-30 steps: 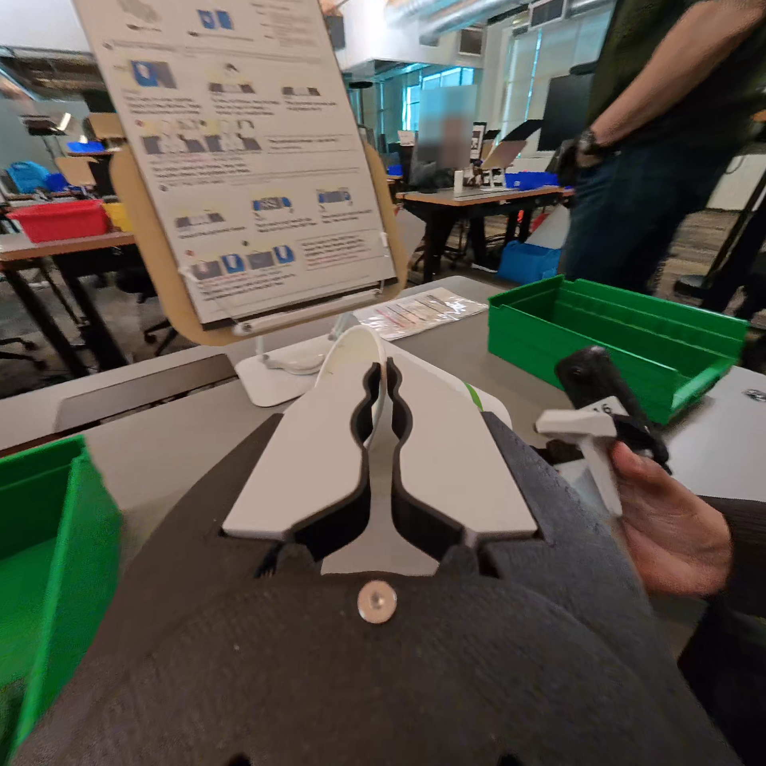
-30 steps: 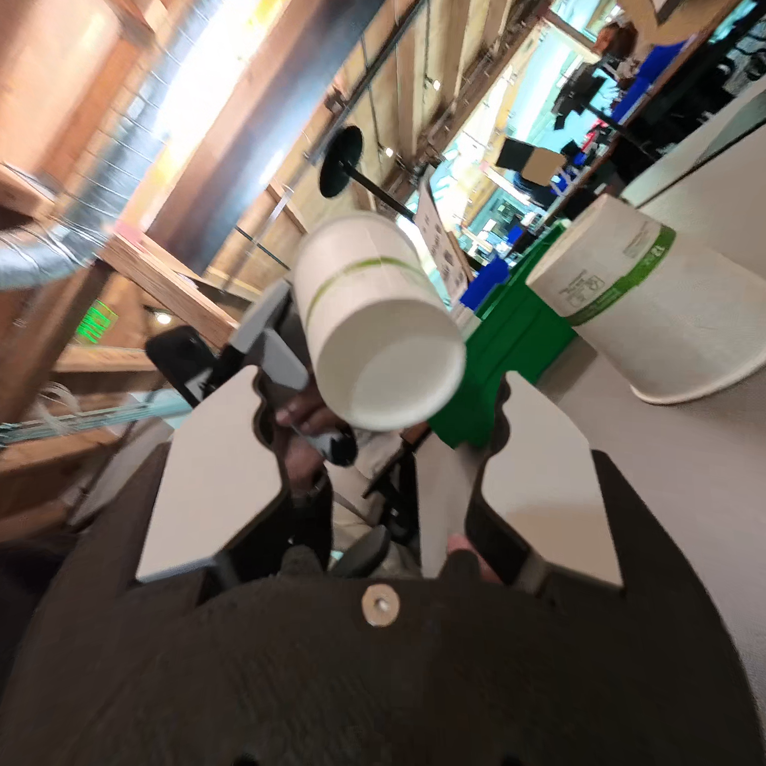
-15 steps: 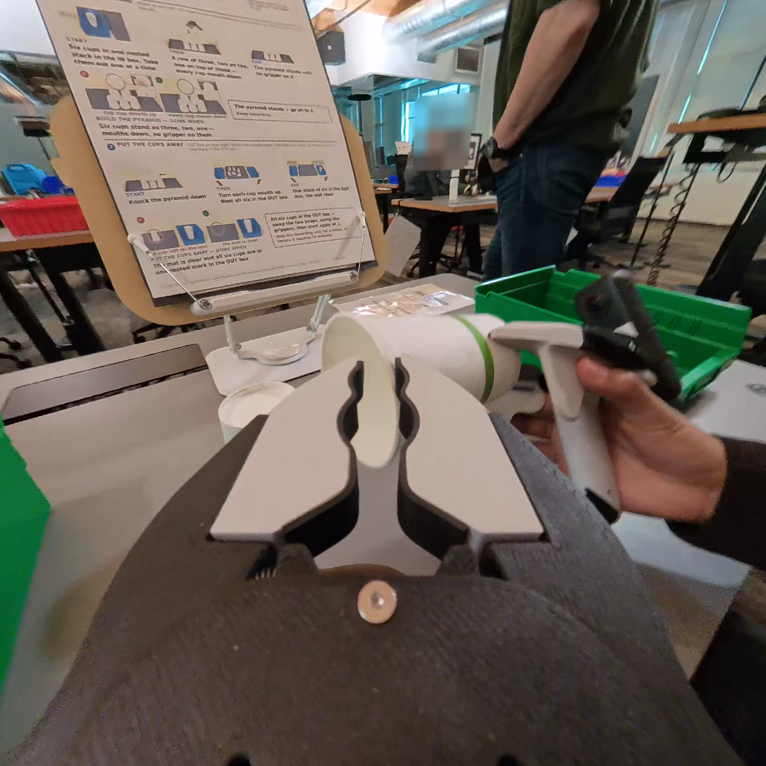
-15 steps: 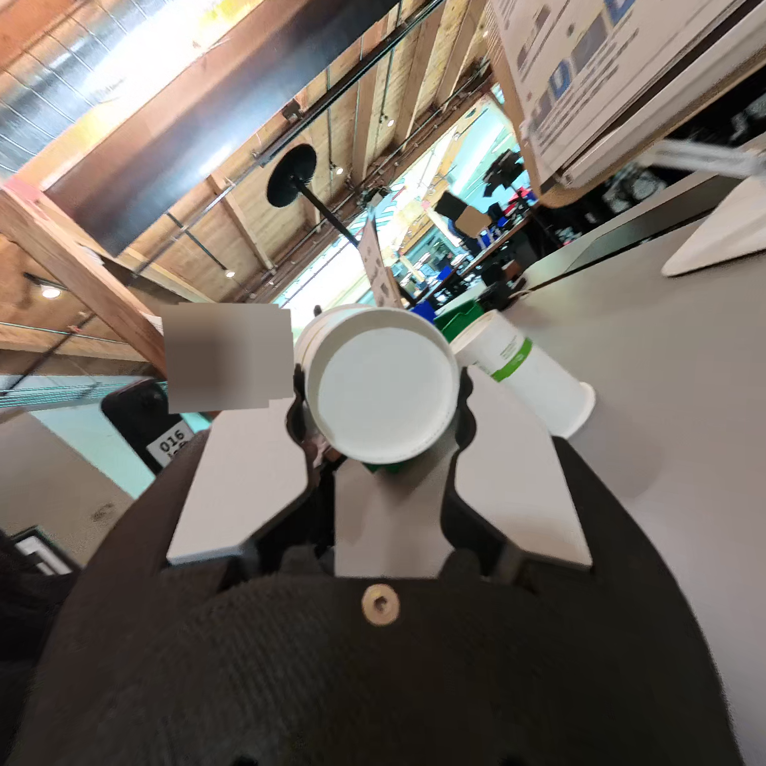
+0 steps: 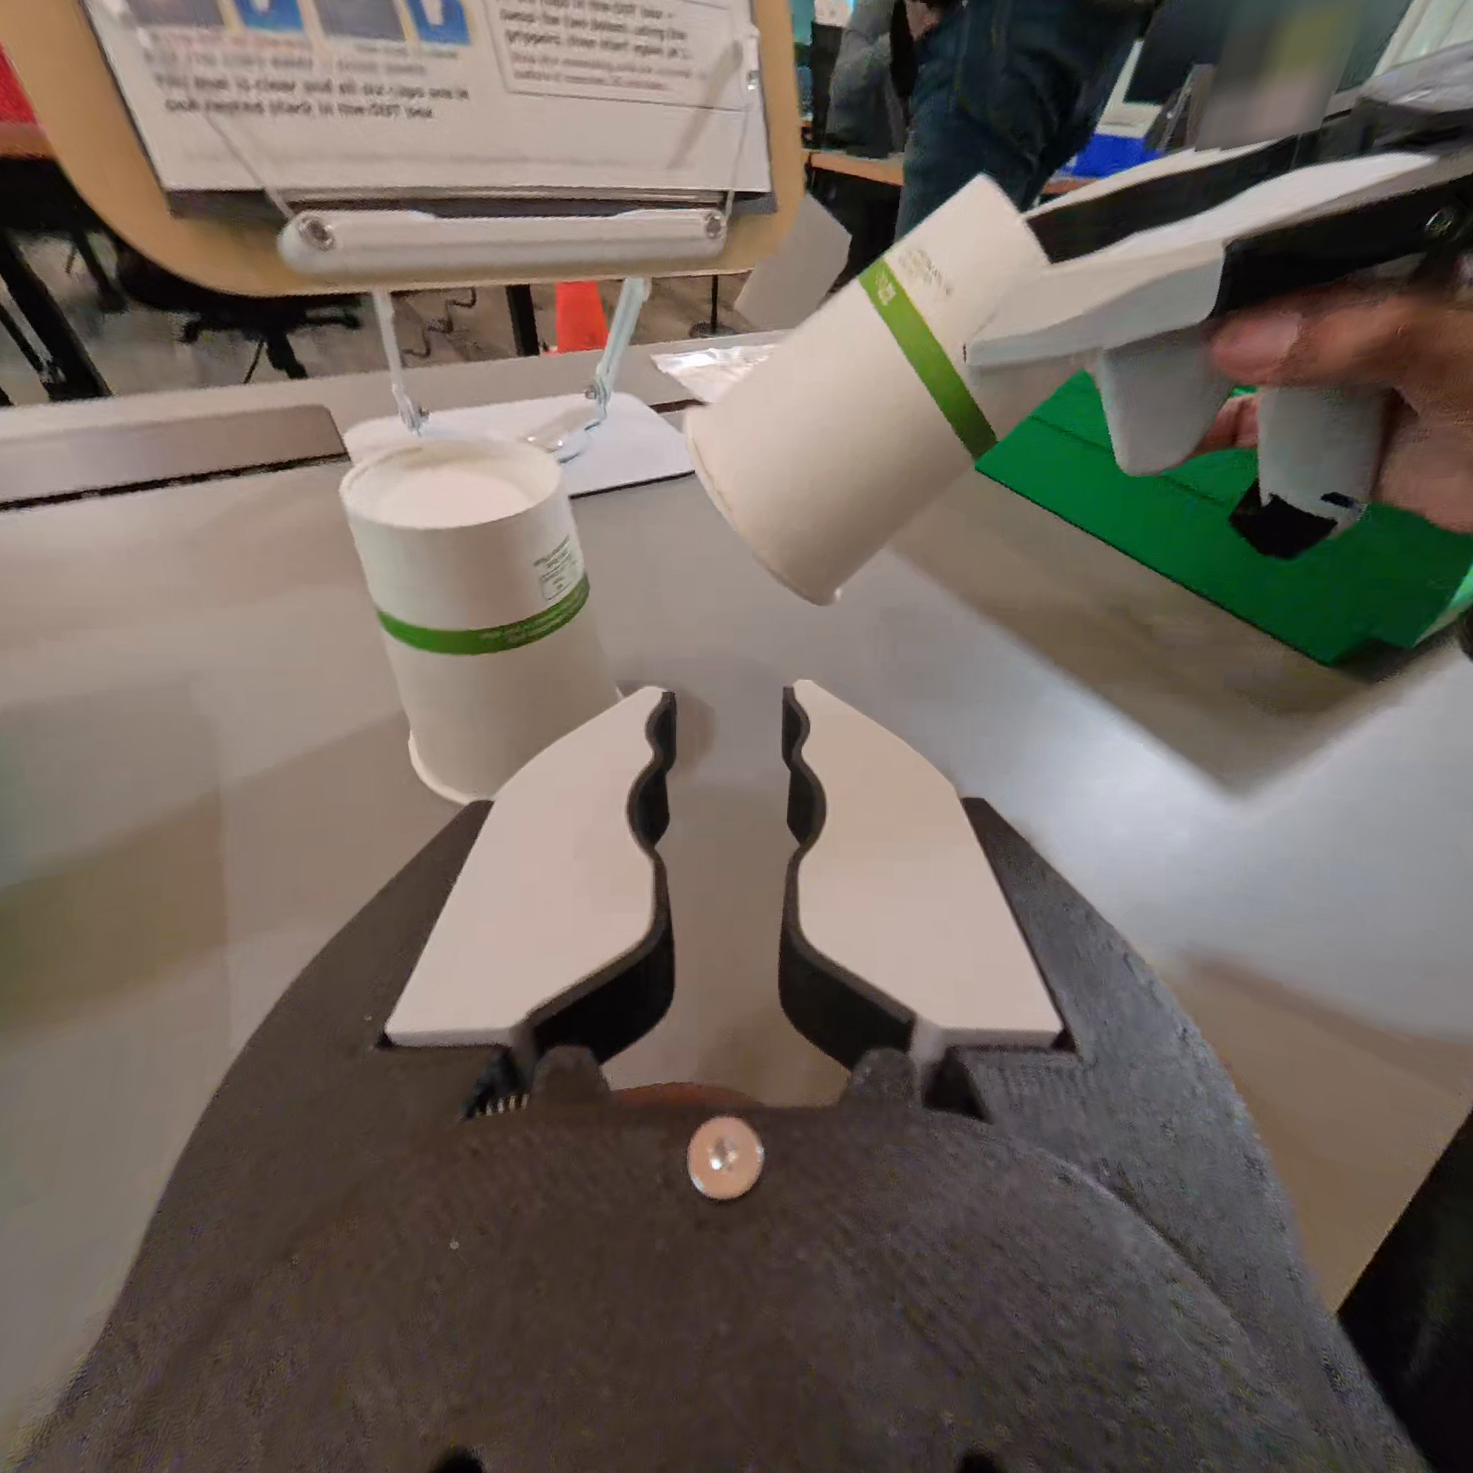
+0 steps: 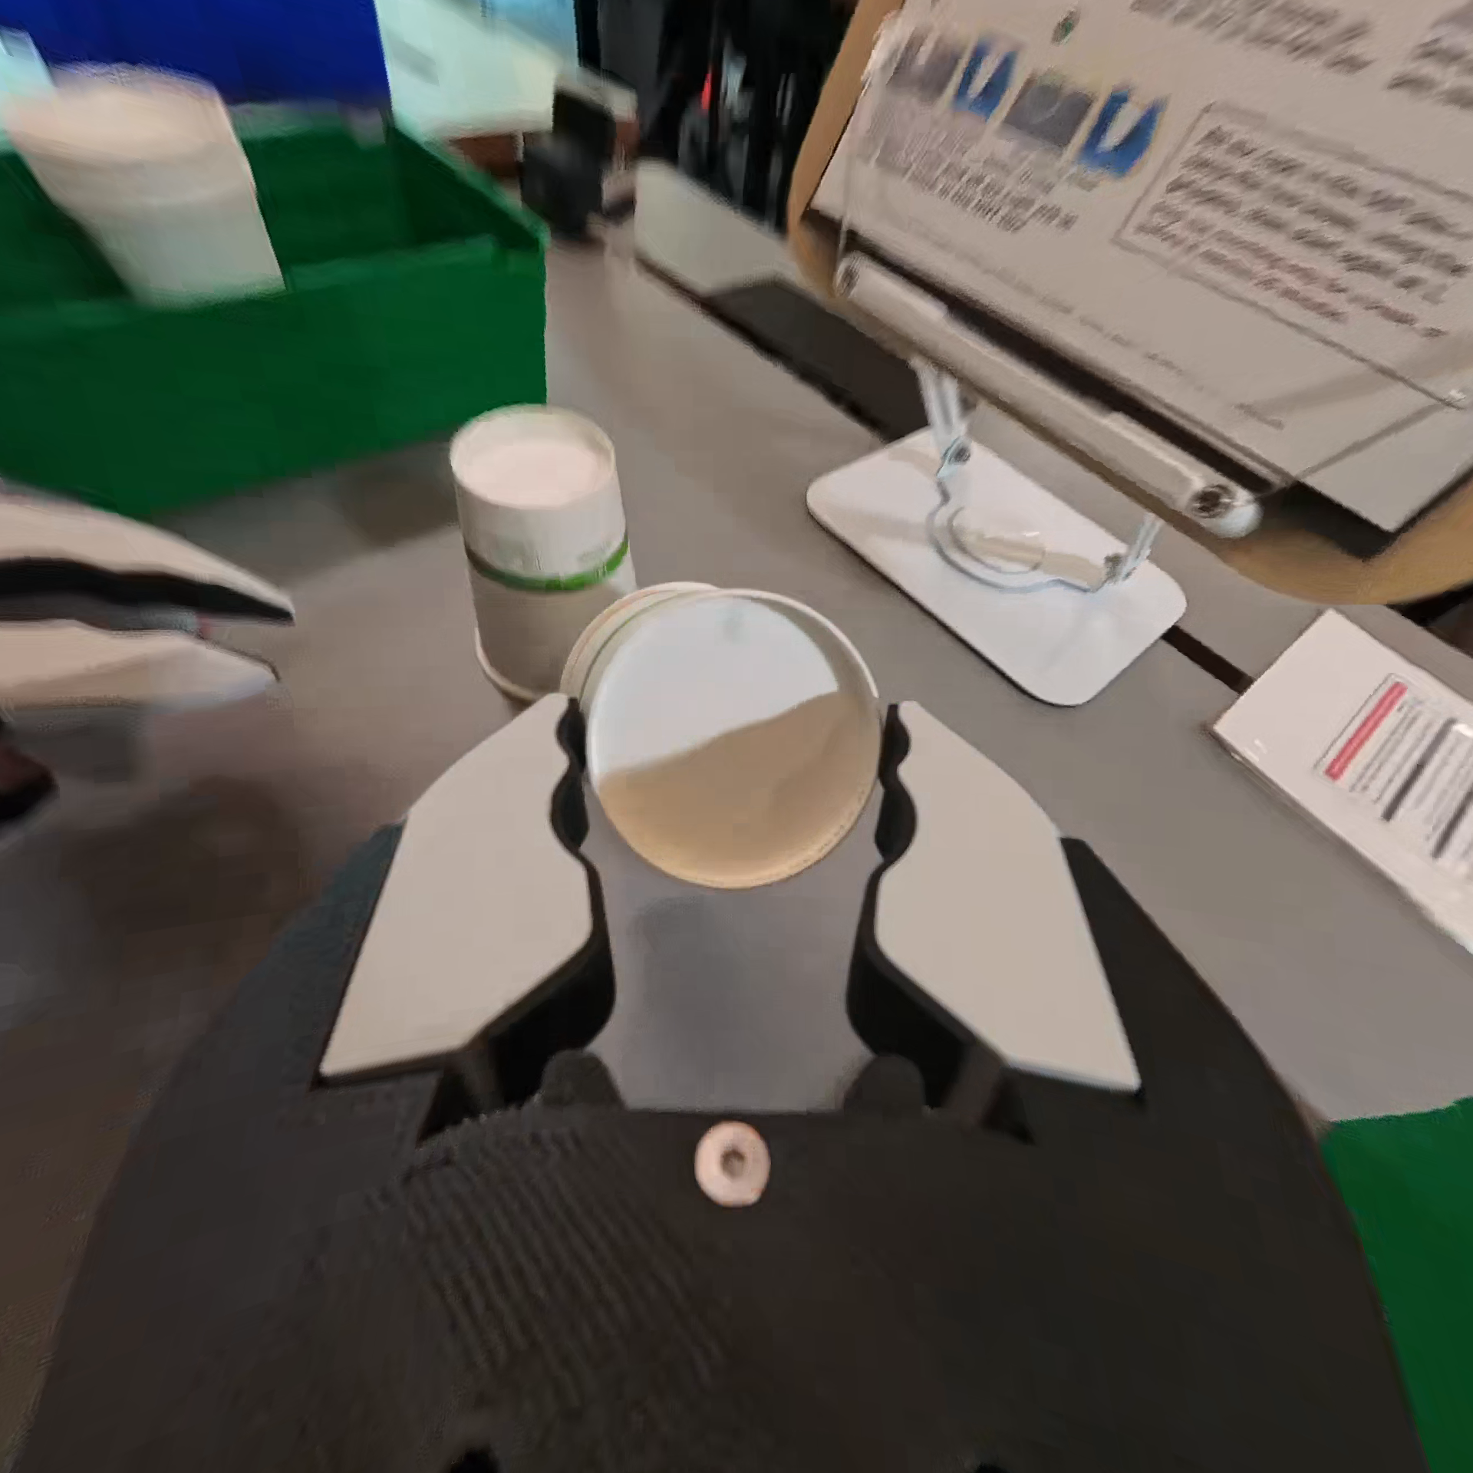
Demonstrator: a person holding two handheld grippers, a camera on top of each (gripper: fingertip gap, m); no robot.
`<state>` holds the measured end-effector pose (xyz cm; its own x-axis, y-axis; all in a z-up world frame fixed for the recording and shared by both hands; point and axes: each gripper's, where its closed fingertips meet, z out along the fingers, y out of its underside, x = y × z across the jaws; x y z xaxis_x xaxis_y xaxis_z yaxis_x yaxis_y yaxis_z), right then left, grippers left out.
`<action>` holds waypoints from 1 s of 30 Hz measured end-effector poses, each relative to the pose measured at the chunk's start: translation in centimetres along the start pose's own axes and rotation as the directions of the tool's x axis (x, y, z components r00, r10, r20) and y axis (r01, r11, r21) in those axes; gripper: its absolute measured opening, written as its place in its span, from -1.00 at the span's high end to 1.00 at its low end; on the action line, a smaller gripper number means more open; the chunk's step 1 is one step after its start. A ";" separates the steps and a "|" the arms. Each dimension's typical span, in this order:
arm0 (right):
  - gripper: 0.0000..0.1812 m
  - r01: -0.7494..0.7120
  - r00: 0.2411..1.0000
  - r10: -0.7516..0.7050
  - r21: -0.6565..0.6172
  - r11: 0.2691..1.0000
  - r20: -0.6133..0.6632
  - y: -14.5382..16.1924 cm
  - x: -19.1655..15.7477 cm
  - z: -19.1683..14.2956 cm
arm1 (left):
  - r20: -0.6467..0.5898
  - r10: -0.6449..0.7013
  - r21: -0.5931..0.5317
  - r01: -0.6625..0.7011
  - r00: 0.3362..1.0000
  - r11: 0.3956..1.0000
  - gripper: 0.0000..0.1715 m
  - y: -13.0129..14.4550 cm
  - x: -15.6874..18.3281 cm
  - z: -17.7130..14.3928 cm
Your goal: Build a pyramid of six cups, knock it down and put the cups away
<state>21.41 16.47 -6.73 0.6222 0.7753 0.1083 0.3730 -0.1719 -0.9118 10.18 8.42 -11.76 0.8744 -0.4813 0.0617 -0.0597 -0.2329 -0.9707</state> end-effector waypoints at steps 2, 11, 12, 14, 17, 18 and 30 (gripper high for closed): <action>0.20 0.114 0.993 -0.112 -0.163 0.980 0.021 0.5 -0.2 1.6 | 0.021 -0.040 0.000 0.040 0.999 0.999 0.70 0.2 -1.2 -0.2; 0.19 0.345 0.937 -0.322 -0.489 0.801 0.133 2.7 -2.5 6.8 | 0.150 -0.106 -0.013 0.110 0.983 0.994 0.70 1.4 -6.9 -2.4; 0.19 0.354 0.934 -0.326 -0.486 0.799 0.143 2.6 -2.7 7.0 | 0.157 -0.119 -0.015 0.122 0.980 0.992 0.70 1.6 -7.3 -2.7; 0.19 0.362 0.932 -0.326 -0.485 0.796 0.160 2.5 -2.9 7.3 | 0.162 -0.148 -0.025 0.154 0.976 0.988 0.69 2.1 -7.7 -3.2; 0.19 0.369 0.928 -0.350 -0.438 0.820 0.126 1.8 -2.6 8.0 | 0.160 -0.179 -0.040 0.187 0.971 0.981 0.68 2.7 -7.9 -4.0; 0.19 0.371 0.927 -0.356 -0.424 0.826 0.118 1.6 -2.5 8.1 | 0.162 -0.177 -0.040 0.186 0.971 0.982 0.68 2.7 -7.9 -4.2; 0.15 0.237 0.971 -0.226 -0.230 0.944 0.072 0.0 -1.7 7.4 | 0.135 -0.168 -0.056 0.177 0.976 0.983 0.68 3.0 -7.3 -4.3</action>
<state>15.27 19.61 -9.85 0.4706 0.8356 0.2833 0.6580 -0.1184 -0.7437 1.53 7.67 -14.10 0.9289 -0.3168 0.1921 0.0690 -0.3614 -0.9298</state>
